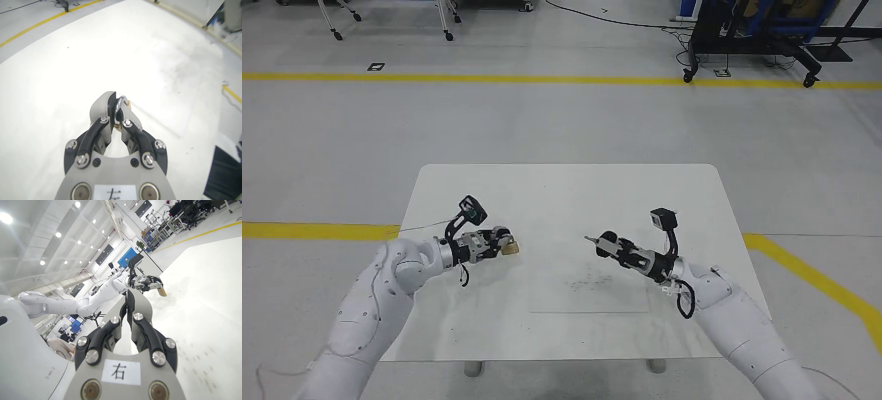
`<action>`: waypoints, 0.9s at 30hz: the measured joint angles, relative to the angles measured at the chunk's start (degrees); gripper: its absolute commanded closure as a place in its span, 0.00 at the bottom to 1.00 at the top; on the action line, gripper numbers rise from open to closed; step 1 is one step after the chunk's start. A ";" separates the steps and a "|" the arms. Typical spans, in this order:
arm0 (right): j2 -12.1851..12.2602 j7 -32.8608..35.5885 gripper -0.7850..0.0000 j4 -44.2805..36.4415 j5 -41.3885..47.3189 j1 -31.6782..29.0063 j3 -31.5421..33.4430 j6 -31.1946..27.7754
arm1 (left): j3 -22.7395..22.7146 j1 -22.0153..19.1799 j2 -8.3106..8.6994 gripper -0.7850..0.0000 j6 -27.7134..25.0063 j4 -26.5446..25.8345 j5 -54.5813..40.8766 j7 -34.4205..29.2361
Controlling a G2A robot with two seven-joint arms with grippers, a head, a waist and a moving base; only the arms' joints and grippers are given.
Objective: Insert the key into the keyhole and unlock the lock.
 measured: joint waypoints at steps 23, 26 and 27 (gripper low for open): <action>-0.78 -3.21 1.00 -1.32 5.13 -1.03 2.05 -1.06 | 10.24 -10.93 -3.83 1.00 -1.28 11.82 -25.91 -15.88; -0.78 -3.21 1.00 -1.32 5.13 -1.03 2.05 -1.06 | 11.61 -9.95 -4.43 1.00 2.16 12.64 -37.54 -22.40; -0.78 -3.21 1.00 -1.32 5.13 -1.03 2.05 -1.06 | 11.97 -10.56 -4.64 1.00 4.64 13.33 -43.09 -26.53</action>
